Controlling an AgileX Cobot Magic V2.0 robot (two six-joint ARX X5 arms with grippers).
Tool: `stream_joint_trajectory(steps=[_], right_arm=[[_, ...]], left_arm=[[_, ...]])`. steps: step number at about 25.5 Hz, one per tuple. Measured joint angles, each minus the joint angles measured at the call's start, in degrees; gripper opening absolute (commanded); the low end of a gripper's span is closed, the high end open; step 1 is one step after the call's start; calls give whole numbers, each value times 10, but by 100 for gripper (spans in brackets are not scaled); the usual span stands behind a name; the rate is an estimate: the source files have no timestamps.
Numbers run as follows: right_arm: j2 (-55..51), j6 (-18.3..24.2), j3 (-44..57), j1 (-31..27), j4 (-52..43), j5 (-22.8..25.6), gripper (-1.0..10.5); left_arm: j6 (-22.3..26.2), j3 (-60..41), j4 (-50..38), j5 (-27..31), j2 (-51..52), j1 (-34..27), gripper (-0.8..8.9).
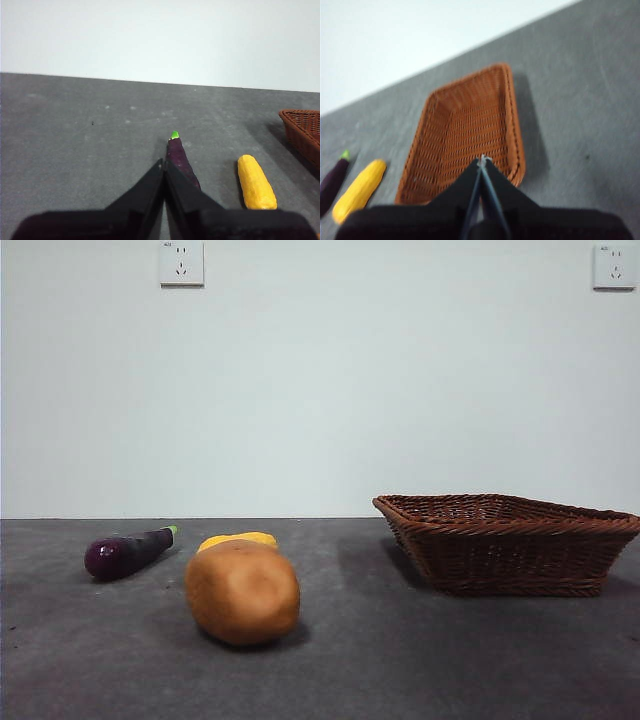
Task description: Help me put the vegetables on the table into the basket
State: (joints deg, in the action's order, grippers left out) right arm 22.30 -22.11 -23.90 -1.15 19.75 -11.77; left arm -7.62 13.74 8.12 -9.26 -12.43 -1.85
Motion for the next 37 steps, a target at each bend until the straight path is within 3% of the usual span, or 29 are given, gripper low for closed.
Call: stream_joint_trajectory(steps=[7, 15, 17, 19, 22, 24, 28, 37], right_arm=[[173, 12, -128, 0, 115, -59, -1], [381, 29, -257, 0, 152, -56, 2], [414, 52, -285, 0, 165, -68, 8], [454, 80, -325, 0, 199, -69, 104], [526, 114, -390, 0, 244, -69, 412], [577, 134, -433, 0, 269, -68, 514], [684, 168, -515, 0, 294, -49, 513], [880, 177, -659, 0, 297, -45, 502]], left_arm=[[-21, 65, 27, -35, -128, 0, -5], [-30, 160, 80, -219, -353, 0, -4], [-35, 161, 85, -265, -387, 0, -4], [-49, 161, 87, -301, -415, 0, -4], [-60, 161, 87, -351, -446, 0, -4], [-61, 161, 87, -360, -456, 0, -4], [-62, 161, 87, -360, -460, 11, -4], [-62, 161, 86, -359, -460, 24, -4]])
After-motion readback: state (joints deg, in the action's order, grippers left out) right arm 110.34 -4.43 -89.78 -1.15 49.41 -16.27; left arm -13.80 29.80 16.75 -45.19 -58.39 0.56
